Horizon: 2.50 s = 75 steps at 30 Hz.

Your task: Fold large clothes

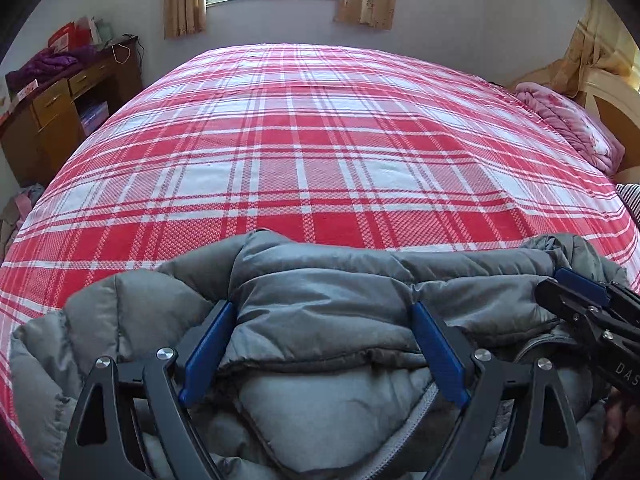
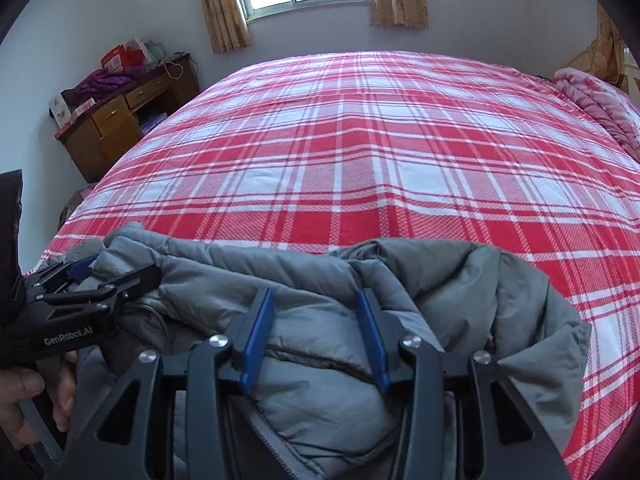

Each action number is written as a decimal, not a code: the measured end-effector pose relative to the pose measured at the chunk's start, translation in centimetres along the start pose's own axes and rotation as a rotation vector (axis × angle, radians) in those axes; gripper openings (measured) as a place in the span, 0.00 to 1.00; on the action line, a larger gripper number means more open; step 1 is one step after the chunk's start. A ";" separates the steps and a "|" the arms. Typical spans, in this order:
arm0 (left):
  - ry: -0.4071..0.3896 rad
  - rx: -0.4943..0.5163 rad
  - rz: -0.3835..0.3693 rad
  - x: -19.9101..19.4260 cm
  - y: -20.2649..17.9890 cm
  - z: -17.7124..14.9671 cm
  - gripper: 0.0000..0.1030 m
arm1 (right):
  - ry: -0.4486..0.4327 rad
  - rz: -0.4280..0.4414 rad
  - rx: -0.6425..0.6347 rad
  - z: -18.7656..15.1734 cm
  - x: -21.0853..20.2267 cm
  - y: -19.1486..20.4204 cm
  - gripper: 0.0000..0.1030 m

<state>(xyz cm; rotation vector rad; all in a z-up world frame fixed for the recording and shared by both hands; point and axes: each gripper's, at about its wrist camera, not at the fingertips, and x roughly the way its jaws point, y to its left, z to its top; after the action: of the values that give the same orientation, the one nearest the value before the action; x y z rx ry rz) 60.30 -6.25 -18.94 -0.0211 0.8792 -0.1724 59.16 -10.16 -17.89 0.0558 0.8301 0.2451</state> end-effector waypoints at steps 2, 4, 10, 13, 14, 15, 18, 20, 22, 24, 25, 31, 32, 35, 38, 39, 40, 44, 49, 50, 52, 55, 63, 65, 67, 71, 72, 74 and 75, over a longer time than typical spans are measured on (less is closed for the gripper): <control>0.001 0.006 0.007 0.3 -0.1 -0.2 0.87 | 0.000 0.003 0.001 -0.1 0.2 -0.1 0.45; 0.003 0.010 0.015 0.4 -0.3 -0.3 0.87 | 0.000 0.013 0.009 -0.4 0.4 -0.3 0.45; 0.013 0.024 0.038 1.0 -0.4 -0.5 0.88 | 0.008 0.012 0.006 -0.7 1.2 -0.3 0.45; 0.013 0.029 0.045 1.0 -0.5 -0.5 0.88 | 0.017 0.000 -0.002 -0.7 1.5 -0.2 0.45; 0.014 0.031 0.047 1.1 -0.5 -0.5 0.88 | 0.020 -0.010 -0.010 -0.8 1.6 0.0 0.45; 0.017 0.033 0.050 1.1 -0.6 -0.5 0.88 | 0.022 -0.020 -0.018 -0.8 1.6 0.2 0.45; 0.020 0.044 0.065 1.2 -0.8 -0.6 0.89 | 0.030 -0.036 -0.031 -0.8 1.9 0.4 0.45; 0.022 0.047 0.070 1.3 -0.8 -0.6 0.89 | 0.034 -0.056 -0.045 -0.8 2.0 0.7 0.45; 0.021 0.047 0.070 1.4 -0.9 -0.5 0.90 | 0.037 -0.078 -0.063 -0.8 2.2 1.0 0.45; 0.022 0.048 0.072 1.4 -0.9 -0.6 0.90 | 0.038 -0.089 -0.071 -0.9 2.2 1.2 0.45; 0.022 0.050 0.074 1.4 -0.9 -0.6 0.90 | 0.038 -0.089 -0.071 -0.9 2.3 1.1 0.45; 0.023 0.053 0.080 1.5 -1.1 -0.6 0.91 | 0.039 -0.092 -0.073 -0.9 2.3 1.1 0.46; 0.024 0.054 0.082 1.5 -1.1 -0.5 0.91 | 0.039 -0.094 -0.074 -0.9 2.3 1.2 0.46; 0.028 0.054 0.085 1.7 -1.1 -0.4 0.92 | 0.039 -0.103 -0.081 -0.8 2.4 1.3 0.46; 0.028 0.056 0.087 1.8 -1.1 -0.4 0.92 | 0.041 -0.111 -0.087 -0.8 2.5 1.4 0.46; 0.029 0.057 0.088 1.8 -1.1 -0.4 0.92 | 0.042 -0.111 -0.086 -0.8 2.5 1.3 0.46; 0.029 0.057 0.089 1.8 -1.1 -0.4 0.93 | 0.041 -0.110 -0.086 -0.9 2.5 1.4 0.46; 0.032 0.063 0.097 1.9 -1.2 -0.4 0.93 | 0.044 -0.114 -0.089 -0.8 2.5 1.4 0.46; 0.069 0.061 0.099 1.3 -0.8 0.6 0.95 | 0.056 -0.121 -0.109 -0.6 2.7 1.6 0.46; 0.061 0.060 0.113 0.5 -0.7 0.7 0.95 | 0.065 -0.121 -0.126 -0.4 2.6 1.7 0.47; 0.026 0.032 0.086 -2.4 0.1 0.9 0.95 | 0.070 -0.115 -0.162 -0.1 1.7 1.9 0.52; -0.005 0.008 0.044 -6.7 1.4 -0.6 0.95 | -0.003 -0.107 -0.158 -0.6 -1.9 1.7 0.81; 0.008 0.071 0.072 -13.8 2.3 -11.5 0.95 | 0.003 -0.079 -0.119 -7.4 -8.9 0.0 0.82; 0.006 0.082 0.100 -15.2 2.2 -13.7 0.95 | 0.005 -0.082 -0.094 -9.4 -10.2 -0.7 0.82; -0.001 0.075 0.083 -16.8 2.4 -15.6 0.95 | 0.019 -0.075 -0.059 -11.1 -11.6 -1.6 0.82; 0.033 0.043 0.067 -19.4 3.2 -19.6 0.95 | 0.038 -0.096 -0.027 -14.1 -14.1 -3.0 0.82; 0.041 0.042 0.079 -19.7 3.4 -20.4 0.95 | 0.041 -0.102 -0.024 -14.7 -14.6 -3.1 0.82; 0.057 0.039 0.095 -20.3 3.7 -22.2 0.95 | 0.063 -0.115 -0.020 -16.1 -15.2 -3.4 0.82; 0.061 0.035 0.098 -20.6 3.9 -22.9 0.95 | 0.072 -0.116 -0.019 -16.7 -15.6 -3.5 0.82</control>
<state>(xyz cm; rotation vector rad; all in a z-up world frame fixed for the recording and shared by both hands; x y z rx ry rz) 30.37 2.12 -18.16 0.0599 0.9362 -0.0967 37.43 -18.04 -18.44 -0.0191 0.8994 0.1458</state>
